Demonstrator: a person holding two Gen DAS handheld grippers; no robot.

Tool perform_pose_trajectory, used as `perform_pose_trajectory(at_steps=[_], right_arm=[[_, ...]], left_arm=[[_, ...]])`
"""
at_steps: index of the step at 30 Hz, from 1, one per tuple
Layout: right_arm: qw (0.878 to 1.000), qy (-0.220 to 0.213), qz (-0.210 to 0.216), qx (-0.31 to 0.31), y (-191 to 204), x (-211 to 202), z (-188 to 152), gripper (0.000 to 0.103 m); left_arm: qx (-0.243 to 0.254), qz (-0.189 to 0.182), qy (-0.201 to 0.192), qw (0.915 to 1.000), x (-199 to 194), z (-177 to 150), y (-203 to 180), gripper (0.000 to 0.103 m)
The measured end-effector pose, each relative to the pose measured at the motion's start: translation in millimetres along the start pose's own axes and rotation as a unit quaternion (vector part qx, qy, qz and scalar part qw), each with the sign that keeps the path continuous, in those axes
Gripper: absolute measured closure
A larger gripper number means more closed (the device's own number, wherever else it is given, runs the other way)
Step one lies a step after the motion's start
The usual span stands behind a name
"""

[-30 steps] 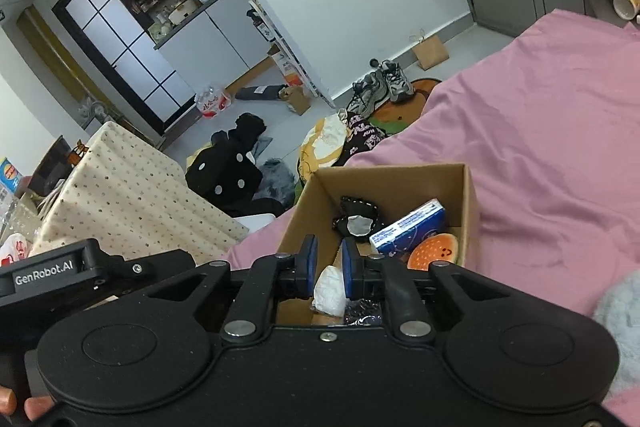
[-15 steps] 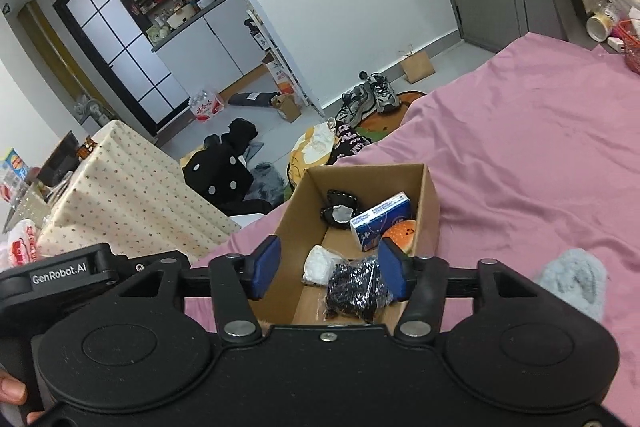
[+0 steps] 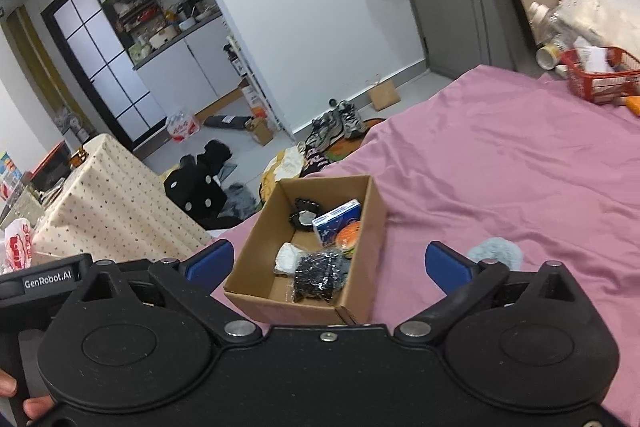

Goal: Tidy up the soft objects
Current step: 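Open both tools over the box and lift them away, then move the right tool toward the light-blue fluffy plush on the sheet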

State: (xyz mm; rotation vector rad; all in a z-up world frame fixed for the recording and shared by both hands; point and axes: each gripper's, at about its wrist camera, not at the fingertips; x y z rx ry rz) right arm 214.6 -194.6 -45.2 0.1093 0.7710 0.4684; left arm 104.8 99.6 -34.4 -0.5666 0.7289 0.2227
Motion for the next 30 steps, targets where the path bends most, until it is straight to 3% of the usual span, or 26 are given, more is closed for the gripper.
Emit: perform_pose_trajectory(at_steps=[10, 30], right_arm=[[1.000, -0.009, -0.016, 0.004, -17.8, -37.2, -9.2, 0.000], [0.999, -0.022, -0.039, 0.004, -49.7, -78.9, -20.7, 0.000]], left_arm=[[0.002, -0.016, -0.011, 0.9998, -22.5, -22.6, -11.1, 0.001], [0.069, -0.018, -0.005, 0.9975, -36.3, -50.4, -48.6, 0.001]])
Point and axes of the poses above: each gripper's, at about its wrist camera, not at the fingertips, and x roughly the way its jaws point, y to its left, z to its top, and after that the axes turned 10 degrees about -z, right-handed
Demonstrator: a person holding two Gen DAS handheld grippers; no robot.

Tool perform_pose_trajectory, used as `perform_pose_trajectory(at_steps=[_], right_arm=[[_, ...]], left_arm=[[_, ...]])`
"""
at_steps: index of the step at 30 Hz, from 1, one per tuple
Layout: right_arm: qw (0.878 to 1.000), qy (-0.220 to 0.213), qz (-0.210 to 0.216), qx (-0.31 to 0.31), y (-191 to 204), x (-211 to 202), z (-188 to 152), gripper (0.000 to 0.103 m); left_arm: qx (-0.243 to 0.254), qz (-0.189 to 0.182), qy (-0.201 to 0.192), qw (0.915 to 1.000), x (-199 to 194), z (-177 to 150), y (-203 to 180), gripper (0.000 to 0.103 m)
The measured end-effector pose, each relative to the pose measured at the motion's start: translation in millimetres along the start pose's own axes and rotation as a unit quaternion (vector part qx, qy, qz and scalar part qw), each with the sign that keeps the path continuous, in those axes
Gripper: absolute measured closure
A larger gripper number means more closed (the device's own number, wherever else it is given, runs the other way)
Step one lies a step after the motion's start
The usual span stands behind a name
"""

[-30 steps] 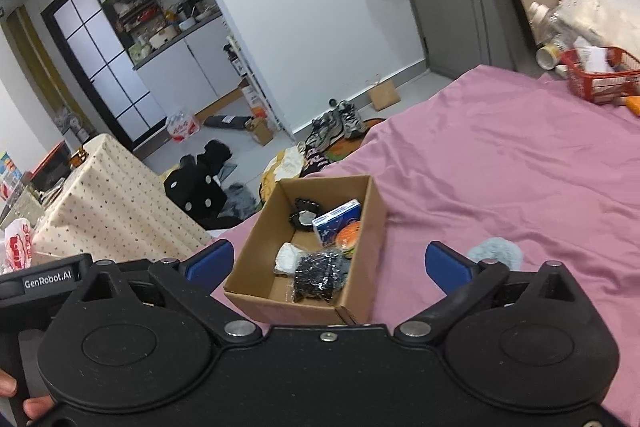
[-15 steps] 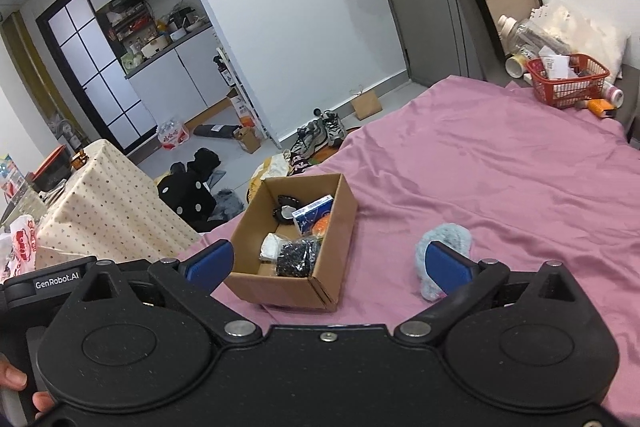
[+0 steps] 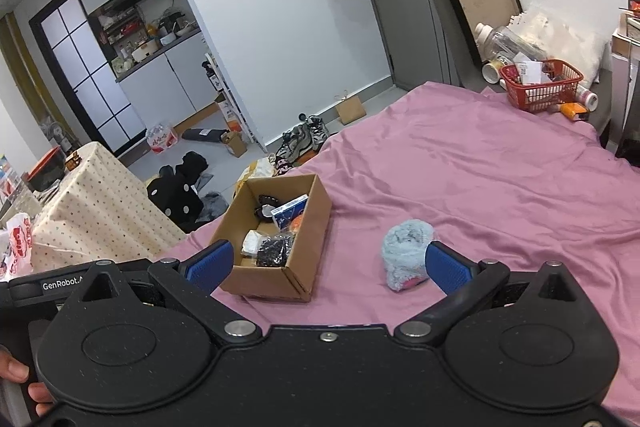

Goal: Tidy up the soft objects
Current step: 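Move the right tool toward the light-blue fluffy plush on the sheet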

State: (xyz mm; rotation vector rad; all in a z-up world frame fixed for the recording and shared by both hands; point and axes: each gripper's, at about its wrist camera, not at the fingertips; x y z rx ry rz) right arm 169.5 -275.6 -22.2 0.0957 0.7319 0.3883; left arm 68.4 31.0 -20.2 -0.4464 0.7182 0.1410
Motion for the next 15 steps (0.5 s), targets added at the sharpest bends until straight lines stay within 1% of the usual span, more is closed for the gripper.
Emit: perform_pose_trajectory(at_steps=[7, 11, 15], right_arm=[[1.000, 0.005, -0.001, 0.011, -16.7, 1.7, -2.9, 0.000], [1.000, 0.012, -0.002, 0.016, -26.0, 11.4, -2.5, 0.000], [0.999, 0.014, 0.001, 0.034, -40.2, 21.5, -2.4, 0.000]], left_arm=[[0.021, -0.010, 0.008, 0.9997, 7.6, -4.5, -19.5, 0.001], [0.032, -0.011, 0.012, 0.9994, 16.0, -6.9, -32.4, 0.001], [0.037, -0.016, 0.004, 0.9992, 25.1, -7.0, -44.3, 0.001]])
Point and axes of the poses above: each gripper's, at about its wrist camera, not at the fingertips, and x roughly the way its jaws point, y to its left, z to its top, and after that the axes turned 10 degrees about -z, right-handed
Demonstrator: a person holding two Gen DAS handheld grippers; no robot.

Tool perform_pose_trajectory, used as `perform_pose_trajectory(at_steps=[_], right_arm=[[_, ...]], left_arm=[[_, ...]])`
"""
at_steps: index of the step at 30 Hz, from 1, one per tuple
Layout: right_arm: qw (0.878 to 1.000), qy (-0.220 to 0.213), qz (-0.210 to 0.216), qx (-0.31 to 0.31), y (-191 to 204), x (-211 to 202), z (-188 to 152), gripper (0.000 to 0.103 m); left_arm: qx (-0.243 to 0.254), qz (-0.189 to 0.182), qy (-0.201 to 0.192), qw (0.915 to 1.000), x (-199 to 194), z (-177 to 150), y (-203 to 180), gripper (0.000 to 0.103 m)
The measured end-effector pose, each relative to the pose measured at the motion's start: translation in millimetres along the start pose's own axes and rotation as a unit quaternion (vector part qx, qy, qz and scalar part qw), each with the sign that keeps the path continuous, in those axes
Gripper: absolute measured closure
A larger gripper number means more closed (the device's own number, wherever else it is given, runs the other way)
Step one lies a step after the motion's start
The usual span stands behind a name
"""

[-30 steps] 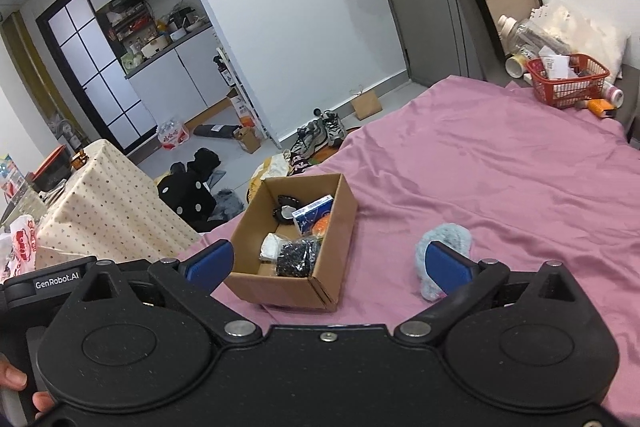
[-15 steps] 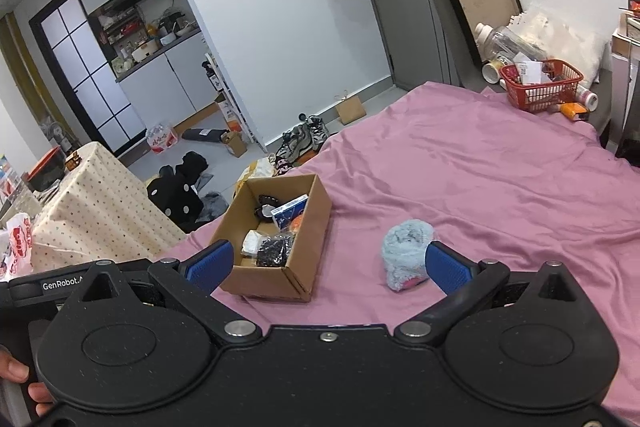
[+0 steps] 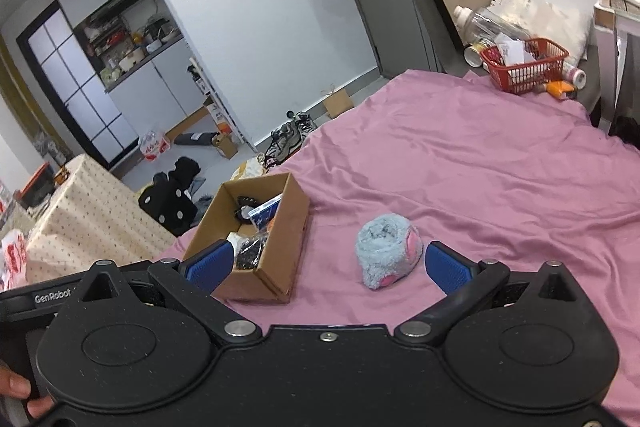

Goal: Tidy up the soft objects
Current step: 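Move the right tool toward the light-blue fluffy plush on the sheet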

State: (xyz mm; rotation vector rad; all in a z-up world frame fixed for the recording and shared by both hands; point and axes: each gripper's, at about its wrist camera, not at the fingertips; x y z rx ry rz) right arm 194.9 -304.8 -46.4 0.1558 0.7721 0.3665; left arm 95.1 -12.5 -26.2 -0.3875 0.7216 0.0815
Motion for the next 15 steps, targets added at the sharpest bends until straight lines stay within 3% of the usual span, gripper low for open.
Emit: perform_pose_trajectory(at_steps=[10, 15], right_arm=[[0.999, 0.013, 0.012, 0.034, -25.5, 30.8, 7.4, 0.001], [0.998, 0.032, 0.016, 0.060, -37.2, 49.9, 13.5, 0.012]], left_arm=[[-0.010, -0.017, -0.001, 0.9998, 34.2, 6.2, -18.6, 0.002], [-0.018, -0.018, 0.001, 0.9997, 53.5, 9.8, -26.5, 0.003]])
Point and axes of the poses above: each gripper's, at about its wrist camera, not at the fingertips, and x roughly the way its jaws point, y to its left, z to its top, and after that the axes turned 10 degrees about -z, right-handed
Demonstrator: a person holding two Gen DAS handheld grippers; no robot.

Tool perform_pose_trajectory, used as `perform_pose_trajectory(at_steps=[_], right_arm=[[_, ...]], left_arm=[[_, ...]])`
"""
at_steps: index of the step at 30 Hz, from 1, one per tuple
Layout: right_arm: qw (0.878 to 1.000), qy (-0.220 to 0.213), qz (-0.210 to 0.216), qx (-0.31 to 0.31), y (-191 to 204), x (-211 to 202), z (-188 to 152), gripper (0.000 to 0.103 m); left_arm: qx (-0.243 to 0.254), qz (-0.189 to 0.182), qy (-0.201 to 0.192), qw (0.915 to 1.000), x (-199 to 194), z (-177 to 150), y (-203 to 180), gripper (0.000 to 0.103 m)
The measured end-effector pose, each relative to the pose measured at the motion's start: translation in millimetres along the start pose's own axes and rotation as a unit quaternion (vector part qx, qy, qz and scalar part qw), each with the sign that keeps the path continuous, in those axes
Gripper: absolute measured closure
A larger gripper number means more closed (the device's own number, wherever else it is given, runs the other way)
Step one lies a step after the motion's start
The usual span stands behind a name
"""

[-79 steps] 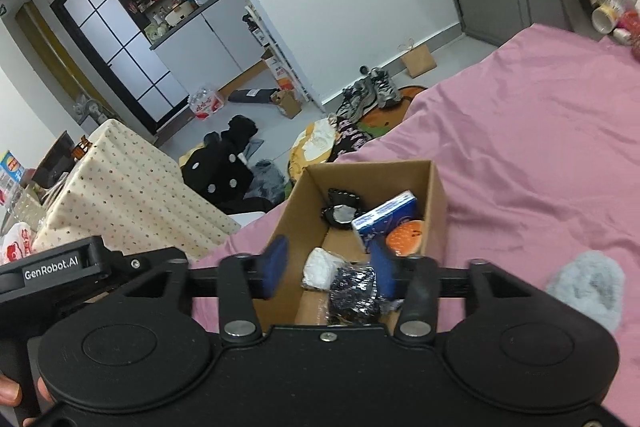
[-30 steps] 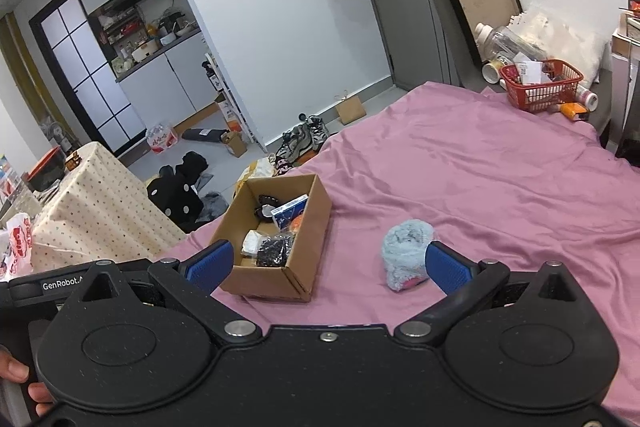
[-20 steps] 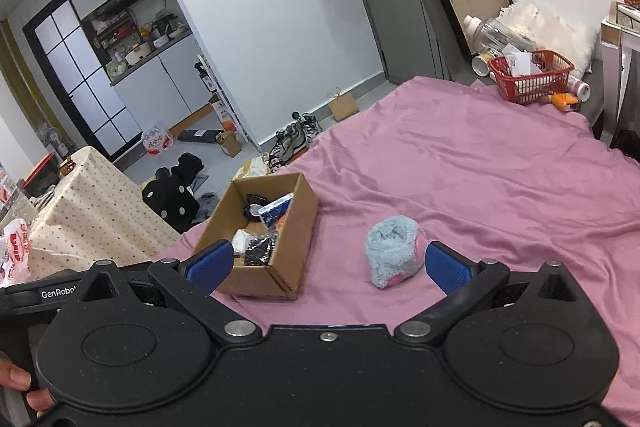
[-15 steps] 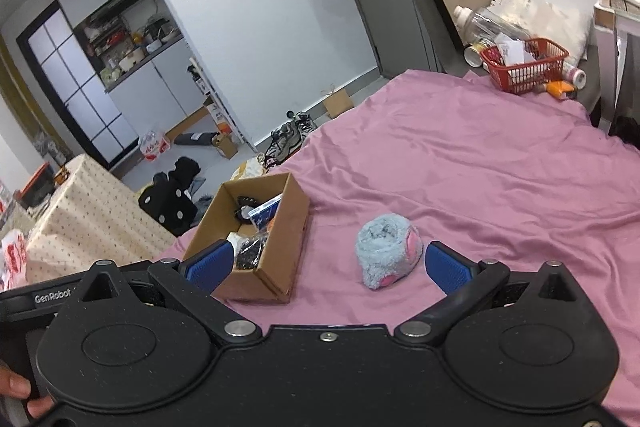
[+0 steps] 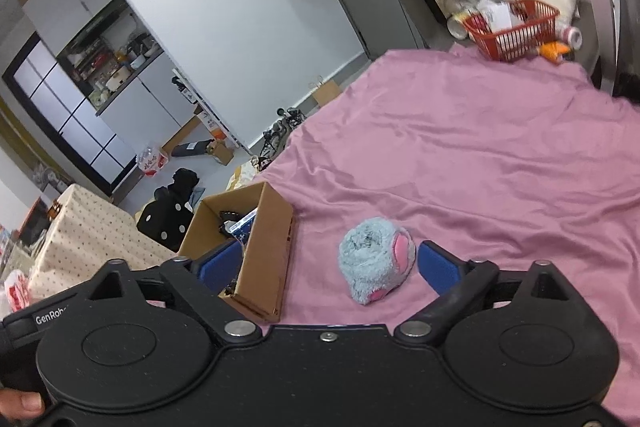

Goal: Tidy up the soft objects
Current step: 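Move the right tool toward the light-blue fluffy plush on the sheet, then close the right tool on the light-blue fluffy plush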

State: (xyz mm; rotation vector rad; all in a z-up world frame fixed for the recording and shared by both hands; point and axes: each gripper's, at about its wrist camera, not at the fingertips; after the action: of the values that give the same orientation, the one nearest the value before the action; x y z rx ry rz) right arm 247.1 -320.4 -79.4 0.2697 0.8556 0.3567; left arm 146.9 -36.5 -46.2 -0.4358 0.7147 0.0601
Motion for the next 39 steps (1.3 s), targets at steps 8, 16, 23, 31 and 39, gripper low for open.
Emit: perform_pose_trajectory(at_steps=[8, 16, 23, 31, 39], right_arm=[[0.999, 0.031, -0.003, 0.038, -10.3, 35.1, 8.7, 0.025], [0.997, 0.050, 0.013, 0.059, -29.1, 77.0, 0.5, 0.043], [0.994, 0.069, 0.016, 0.080, -46.8, 103.2, -2.6, 0.053], [0.990, 0.096, 0.025, 0.099, -58.8, 130.4, -6.0, 0.064], [0.988, 0.114, 0.029, 0.097, -59.8, 148.8, -8.4, 0.065]], left_arm=[[-0.031, -0.017, 0.009, 0.9993, 36.0, 4.9, -3.5, 0.016], [-0.056, -0.036, 0.047, 0.9967, 82.3, -1.3, 0.6, 0.043], [-0.078, -0.043, 0.071, 0.9935, 123.7, -8.6, 0.0, 0.054], [-0.098, -0.047, 0.098, 0.9893, 162.5, -16.7, 0.0, 0.063], [-0.129, -0.050, 0.112, 0.9840, 191.2, -20.4, 4.0, 0.068]])
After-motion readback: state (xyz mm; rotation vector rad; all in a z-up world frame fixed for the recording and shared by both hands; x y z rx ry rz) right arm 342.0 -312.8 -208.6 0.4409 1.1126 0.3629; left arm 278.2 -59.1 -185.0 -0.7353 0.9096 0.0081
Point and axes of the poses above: each gripper's, at about its wrist camera, not at the fingertips, and x roughly the way its jaws point, y to its left, z to its top, and after that the axes turned 10 degrees about -z, right-handed
